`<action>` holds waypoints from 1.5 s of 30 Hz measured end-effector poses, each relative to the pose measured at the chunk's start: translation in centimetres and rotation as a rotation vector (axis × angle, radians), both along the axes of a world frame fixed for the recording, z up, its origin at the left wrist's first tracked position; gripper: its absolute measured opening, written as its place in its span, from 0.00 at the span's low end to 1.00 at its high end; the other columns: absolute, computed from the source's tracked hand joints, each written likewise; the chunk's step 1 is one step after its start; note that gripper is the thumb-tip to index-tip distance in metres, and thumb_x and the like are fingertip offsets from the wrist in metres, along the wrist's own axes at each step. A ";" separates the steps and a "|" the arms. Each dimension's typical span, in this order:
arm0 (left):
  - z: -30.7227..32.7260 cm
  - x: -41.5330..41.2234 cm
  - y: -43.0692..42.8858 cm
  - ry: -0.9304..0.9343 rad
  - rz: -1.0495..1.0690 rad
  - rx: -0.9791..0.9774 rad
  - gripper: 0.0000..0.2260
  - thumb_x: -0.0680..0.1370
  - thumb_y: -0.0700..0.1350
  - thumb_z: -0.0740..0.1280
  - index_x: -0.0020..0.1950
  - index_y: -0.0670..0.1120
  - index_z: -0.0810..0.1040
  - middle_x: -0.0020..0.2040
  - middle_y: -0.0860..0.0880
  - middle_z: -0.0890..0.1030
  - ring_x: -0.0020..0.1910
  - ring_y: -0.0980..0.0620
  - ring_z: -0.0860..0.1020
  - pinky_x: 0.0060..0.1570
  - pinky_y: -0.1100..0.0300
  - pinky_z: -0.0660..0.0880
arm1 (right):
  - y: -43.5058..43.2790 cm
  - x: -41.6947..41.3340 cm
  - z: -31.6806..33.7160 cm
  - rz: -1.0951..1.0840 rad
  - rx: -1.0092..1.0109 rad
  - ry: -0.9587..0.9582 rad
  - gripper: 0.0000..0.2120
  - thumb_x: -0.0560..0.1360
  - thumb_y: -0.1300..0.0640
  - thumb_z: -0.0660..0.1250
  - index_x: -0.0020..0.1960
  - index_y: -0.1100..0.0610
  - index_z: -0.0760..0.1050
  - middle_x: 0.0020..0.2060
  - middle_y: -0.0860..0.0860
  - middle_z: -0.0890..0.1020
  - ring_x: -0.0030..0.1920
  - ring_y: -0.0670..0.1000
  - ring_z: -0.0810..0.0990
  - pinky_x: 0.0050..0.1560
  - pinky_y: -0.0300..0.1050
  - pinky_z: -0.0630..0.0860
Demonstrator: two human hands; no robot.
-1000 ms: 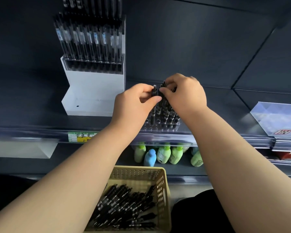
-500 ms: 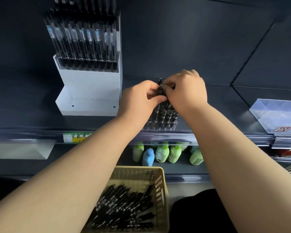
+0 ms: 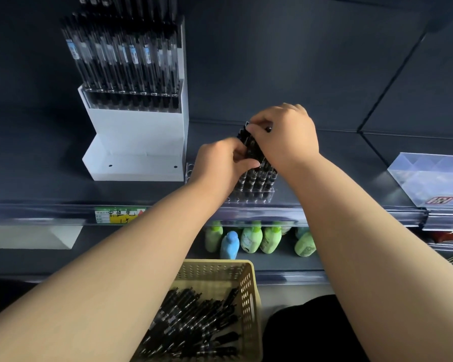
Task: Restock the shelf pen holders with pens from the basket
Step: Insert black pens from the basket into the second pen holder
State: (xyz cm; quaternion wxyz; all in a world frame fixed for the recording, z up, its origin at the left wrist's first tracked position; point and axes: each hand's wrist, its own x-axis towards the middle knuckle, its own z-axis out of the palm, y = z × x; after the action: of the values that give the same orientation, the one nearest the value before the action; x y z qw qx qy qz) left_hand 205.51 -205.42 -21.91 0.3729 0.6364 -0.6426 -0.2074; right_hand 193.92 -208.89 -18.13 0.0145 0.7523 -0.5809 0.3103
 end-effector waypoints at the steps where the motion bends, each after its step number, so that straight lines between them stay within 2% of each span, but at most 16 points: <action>1: 0.0 0.0 0.0 0.006 0.004 0.008 0.11 0.70 0.51 0.74 0.48 0.47 0.80 0.38 0.54 0.79 0.39 0.56 0.76 0.35 0.68 0.67 | -0.1 0.0 0.0 0.000 0.007 -0.009 0.08 0.75 0.50 0.65 0.51 0.49 0.81 0.49 0.49 0.82 0.54 0.54 0.73 0.55 0.49 0.70; 3: -0.2 0.1 -0.1 0.058 0.017 0.025 0.10 0.70 0.50 0.75 0.46 0.48 0.79 0.36 0.56 0.76 0.38 0.57 0.75 0.31 0.69 0.67 | -0.5 0.0 0.0 -0.004 0.018 -0.019 0.08 0.75 0.50 0.65 0.51 0.49 0.81 0.49 0.48 0.82 0.55 0.54 0.73 0.56 0.49 0.71; 5: -0.3 0.2 -0.1 0.084 0.011 0.047 0.10 0.69 0.49 0.75 0.44 0.50 0.76 0.34 0.58 0.75 0.36 0.58 0.74 0.33 0.72 0.67 | -0.7 -0.2 0.1 -0.008 0.027 -0.024 0.09 0.75 0.49 0.65 0.51 0.49 0.81 0.49 0.48 0.82 0.55 0.54 0.73 0.56 0.49 0.71; 7: -0.5 0.3 -0.1 0.055 -0.013 0.078 0.11 0.69 0.49 0.76 0.43 0.50 0.75 0.35 0.57 0.76 0.36 0.58 0.74 0.33 0.71 0.68 | -1.0 -0.3 0.2 -0.006 0.039 -0.033 0.09 0.75 0.49 0.65 0.51 0.49 0.81 0.50 0.48 0.82 0.56 0.55 0.73 0.57 0.49 0.71; 10: -1.0 0.7 0.1 0.033 -0.022 0.106 0.13 0.69 0.48 0.76 0.48 0.46 0.78 0.41 0.52 0.80 0.39 0.55 0.76 0.39 0.67 0.70 | -1.3 -0.1 0.4 0.010 0.061 -0.054 0.08 0.75 0.49 0.65 0.50 0.48 0.81 0.49 0.48 0.83 0.56 0.55 0.74 0.56 0.49 0.72; 16: -1.3 1.9 0.3 -0.018 -0.018 0.118 0.15 0.71 0.49 0.74 0.54 0.46 0.77 0.46 0.51 0.80 0.43 0.53 0.77 0.49 0.60 0.75 | -1.6 2.0 0.6 0.055 0.154 -0.006 0.08 0.73 0.46 0.67 0.44 0.49 0.82 0.45 0.48 0.82 0.54 0.53 0.76 0.55 0.50 0.73; 20: -1.4 2.7 0.5 -0.024 0.004 0.098 0.15 0.71 0.48 0.74 0.55 0.46 0.78 0.48 0.50 0.80 0.44 0.52 0.77 0.51 0.59 0.75 | -1.5 2.1 1.0 -0.012 0.217 0.052 0.07 0.74 0.50 0.67 0.43 0.51 0.82 0.45 0.49 0.82 0.51 0.54 0.77 0.54 0.49 0.74; 25: -1.4 3.2 0.9 0.014 0.007 0.093 0.15 0.71 0.48 0.74 0.55 0.46 0.77 0.47 0.51 0.79 0.43 0.53 0.76 0.50 0.59 0.75 | -1.3 1.8 1.8 -0.077 0.257 -0.040 0.05 0.73 0.51 0.68 0.45 0.51 0.81 0.43 0.47 0.83 0.49 0.52 0.79 0.54 0.49 0.76; 31: -2.0 3.9 1.3 0.066 0.025 0.081 0.14 0.71 0.46 0.74 0.54 0.45 0.78 0.45 0.51 0.79 0.41 0.52 0.75 0.51 0.58 0.75 | -1.0 2.2 2.3 -0.104 0.225 -0.093 0.06 0.73 0.52 0.68 0.49 0.49 0.80 0.47 0.48 0.83 0.51 0.53 0.79 0.55 0.48 0.76; 36: -2.3 5.0 2.3 0.013 0.016 0.045 0.13 0.72 0.46 0.73 0.54 0.46 0.78 0.45 0.51 0.78 0.42 0.54 0.74 0.49 0.60 0.74 | -0.1 2.4 2.0 -0.098 0.208 -0.086 0.08 0.74 0.54 0.67 0.51 0.49 0.80 0.49 0.48 0.83 0.54 0.53 0.78 0.57 0.49 0.74; 40: -2.6 6.1 3.8 -0.071 0.006 0.026 0.13 0.73 0.46 0.72 0.55 0.46 0.78 0.47 0.52 0.79 0.46 0.53 0.76 0.51 0.60 0.73 | 1.3 2.5 1.3 -0.081 0.054 -0.037 0.12 0.76 0.58 0.61 0.56 0.51 0.79 0.50 0.50 0.83 0.57 0.57 0.75 0.57 0.50 0.72; 43: -3.1 7.0 5.2 -0.182 -0.031 0.034 0.14 0.74 0.47 0.71 0.58 0.46 0.77 0.51 0.50 0.79 0.50 0.50 0.77 0.54 0.58 0.73 | 3.6 3.5 -0.4 0.050 -0.104 -0.026 0.12 0.75 0.59 0.62 0.55 0.54 0.80 0.47 0.50 0.84 0.52 0.58 0.75 0.52 0.50 0.73; 45: -3.5 7.7 6.4 -0.284 -0.050 0.042 0.15 0.74 0.48 0.70 0.60 0.47 0.77 0.53 0.49 0.79 0.53 0.49 0.77 0.55 0.57 0.72 | 5.6 4.6 -2.3 0.174 -0.178 -0.032 0.11 0.73 0.61 0.64 0.51 0.57 0.81 0.42 0.52 0.84 0.46 0.60 0.77 0.46 0.50 0.75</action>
State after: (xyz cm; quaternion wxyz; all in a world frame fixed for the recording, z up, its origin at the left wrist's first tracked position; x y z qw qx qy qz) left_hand 213.17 -199.05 -25.42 0.2593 0.6510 -0.7000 -0.1378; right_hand 198.49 -203.33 -20.45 0.0451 0.7905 -0.4837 0.3729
